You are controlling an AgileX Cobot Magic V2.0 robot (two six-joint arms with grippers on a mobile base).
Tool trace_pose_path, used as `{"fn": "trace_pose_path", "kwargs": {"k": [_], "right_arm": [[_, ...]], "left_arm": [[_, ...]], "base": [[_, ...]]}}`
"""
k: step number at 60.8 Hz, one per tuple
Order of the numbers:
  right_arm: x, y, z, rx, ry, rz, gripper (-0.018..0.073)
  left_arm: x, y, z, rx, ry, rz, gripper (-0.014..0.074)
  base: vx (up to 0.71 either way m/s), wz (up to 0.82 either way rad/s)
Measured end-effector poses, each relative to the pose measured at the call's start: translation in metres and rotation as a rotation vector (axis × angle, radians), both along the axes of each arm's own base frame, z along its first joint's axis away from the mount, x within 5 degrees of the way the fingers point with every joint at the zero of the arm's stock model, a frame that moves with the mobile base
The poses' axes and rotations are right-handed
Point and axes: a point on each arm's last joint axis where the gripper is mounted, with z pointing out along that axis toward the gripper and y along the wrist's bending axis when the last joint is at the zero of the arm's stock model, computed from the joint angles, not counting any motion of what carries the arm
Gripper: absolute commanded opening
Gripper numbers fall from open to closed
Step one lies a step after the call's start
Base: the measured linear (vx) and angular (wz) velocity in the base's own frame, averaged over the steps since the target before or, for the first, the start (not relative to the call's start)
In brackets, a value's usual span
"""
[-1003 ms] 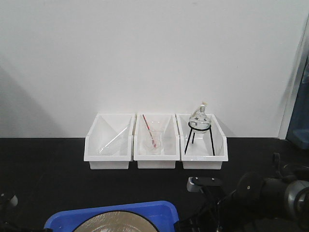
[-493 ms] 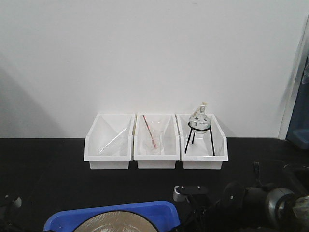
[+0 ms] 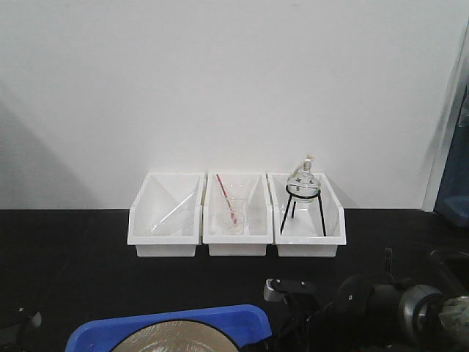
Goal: Place disk in tray to left cabinet
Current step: 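Move both grippers to opposite short edges of the blue tray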
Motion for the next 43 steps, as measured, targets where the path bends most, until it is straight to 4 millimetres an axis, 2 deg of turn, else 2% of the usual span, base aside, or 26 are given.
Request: {"fn": "trace_pose_path", "kwargs": {"k": [21,30,43], "right_arm": [[-0.001,0.000,-0.001,0.001,0.013,0.009,0.0342],[-0.002,0.000,-0.001,0.007,0.031,-0.001,0.0284],[-0.003,0.000,-0.002,0.011,0.055,-0.004,0.0166]], "left_arm": [[0.005,0.000,-0.008,0.005,0.012,0.008,0.0469],[0.007,0.000,-0.010,0.005,0.017,0.009,0.0371],[0.011,-0.001,-0.010,-0.004,0.025,0.000,0.0139]], "base": [[0.00,0.00],[0.00,0.00],[0.00,0.00]]}}
